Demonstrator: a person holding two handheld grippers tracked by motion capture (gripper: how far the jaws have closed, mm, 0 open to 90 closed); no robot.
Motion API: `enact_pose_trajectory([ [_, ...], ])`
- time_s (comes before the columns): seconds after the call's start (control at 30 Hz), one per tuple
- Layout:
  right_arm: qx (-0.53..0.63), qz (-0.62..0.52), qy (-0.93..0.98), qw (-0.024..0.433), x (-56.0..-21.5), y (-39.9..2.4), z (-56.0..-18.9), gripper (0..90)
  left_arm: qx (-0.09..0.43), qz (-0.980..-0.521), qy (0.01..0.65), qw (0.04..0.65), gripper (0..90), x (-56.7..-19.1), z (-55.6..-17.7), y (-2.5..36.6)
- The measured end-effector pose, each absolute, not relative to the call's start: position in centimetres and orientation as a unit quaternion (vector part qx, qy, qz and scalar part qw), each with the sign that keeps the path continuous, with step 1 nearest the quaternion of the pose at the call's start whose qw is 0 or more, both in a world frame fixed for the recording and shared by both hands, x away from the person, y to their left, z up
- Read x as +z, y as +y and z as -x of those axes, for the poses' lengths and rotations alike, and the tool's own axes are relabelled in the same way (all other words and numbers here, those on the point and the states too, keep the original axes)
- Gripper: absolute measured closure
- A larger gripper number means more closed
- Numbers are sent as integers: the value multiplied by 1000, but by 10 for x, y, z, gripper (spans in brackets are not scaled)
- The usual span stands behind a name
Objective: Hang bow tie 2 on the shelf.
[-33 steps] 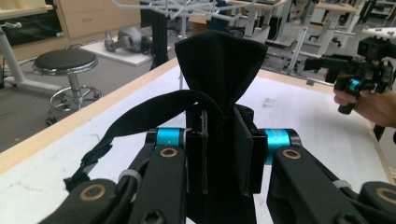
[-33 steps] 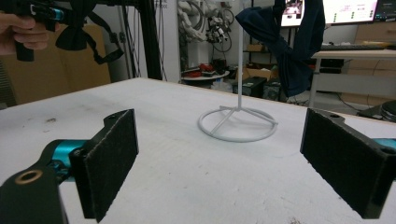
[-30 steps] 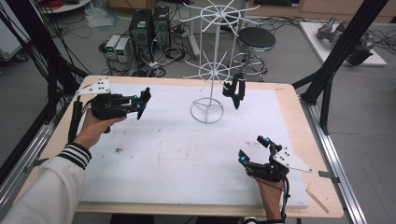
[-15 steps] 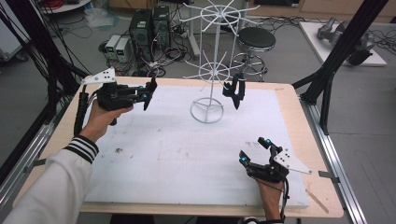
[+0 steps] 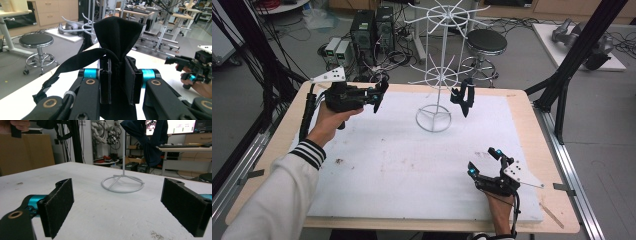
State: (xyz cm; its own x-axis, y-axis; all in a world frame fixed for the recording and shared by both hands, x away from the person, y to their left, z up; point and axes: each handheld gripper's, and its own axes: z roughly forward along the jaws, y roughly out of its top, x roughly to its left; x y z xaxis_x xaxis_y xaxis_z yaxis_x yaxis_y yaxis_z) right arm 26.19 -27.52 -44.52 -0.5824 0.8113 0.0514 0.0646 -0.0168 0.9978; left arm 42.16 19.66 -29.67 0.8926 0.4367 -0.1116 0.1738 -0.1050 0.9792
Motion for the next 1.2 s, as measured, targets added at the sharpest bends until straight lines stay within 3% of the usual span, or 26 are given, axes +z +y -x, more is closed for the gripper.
enact_pose_trajectory([
  [1.2,624,-348,626,312,-453,-275,-261,106,85,-751,187,627,770,-278,-454,148],
])
